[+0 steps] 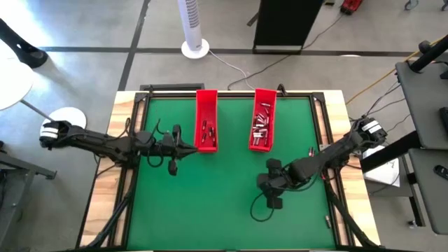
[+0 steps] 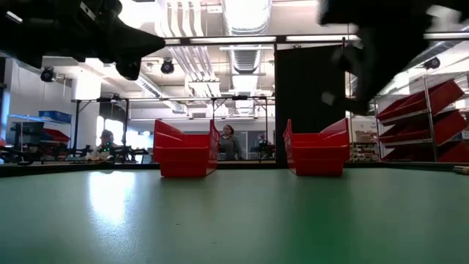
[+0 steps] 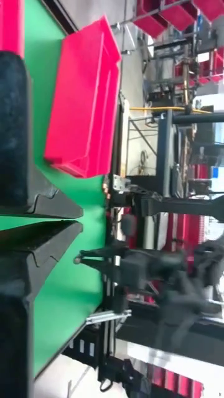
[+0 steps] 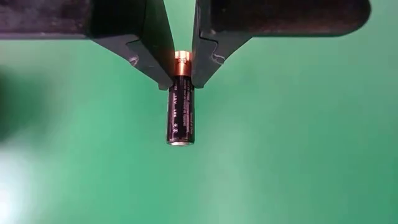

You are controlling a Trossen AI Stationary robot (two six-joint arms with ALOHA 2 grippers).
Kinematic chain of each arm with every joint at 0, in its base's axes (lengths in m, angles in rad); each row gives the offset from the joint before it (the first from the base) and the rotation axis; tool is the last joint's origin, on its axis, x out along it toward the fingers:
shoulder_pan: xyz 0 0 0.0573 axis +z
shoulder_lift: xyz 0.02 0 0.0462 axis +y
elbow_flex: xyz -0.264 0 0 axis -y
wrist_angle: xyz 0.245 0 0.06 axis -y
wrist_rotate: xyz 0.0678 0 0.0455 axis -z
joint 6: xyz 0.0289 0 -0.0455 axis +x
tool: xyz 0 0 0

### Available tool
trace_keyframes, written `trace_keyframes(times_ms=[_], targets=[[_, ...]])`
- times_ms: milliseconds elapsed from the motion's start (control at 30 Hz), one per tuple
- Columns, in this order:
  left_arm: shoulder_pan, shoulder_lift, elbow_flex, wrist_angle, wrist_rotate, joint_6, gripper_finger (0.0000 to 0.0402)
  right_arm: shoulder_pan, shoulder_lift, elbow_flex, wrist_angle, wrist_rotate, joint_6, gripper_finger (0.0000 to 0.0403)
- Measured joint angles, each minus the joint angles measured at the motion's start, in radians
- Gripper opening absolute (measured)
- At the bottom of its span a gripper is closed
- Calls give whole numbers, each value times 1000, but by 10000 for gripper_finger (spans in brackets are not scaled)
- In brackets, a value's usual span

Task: Sort batteries
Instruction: Put the black battery into the left red bin

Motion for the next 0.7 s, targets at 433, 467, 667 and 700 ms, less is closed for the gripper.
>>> trace_keyframes(times_ms=[433,467,667,700], targets=[[-12,-5,0,-119,-15,-43,0,-244,250,338,235,201,-290,37],[-12,-8,0,-139,-15,-51,0,-270,277,359,260,202,-301,38],[-12,-65,57,-386,-15,-91,0,-386,409,501,357,200,-374,38],[-12,-73,73,-427,-14,-97,0,-397,422,524,371,200,-389,38]])
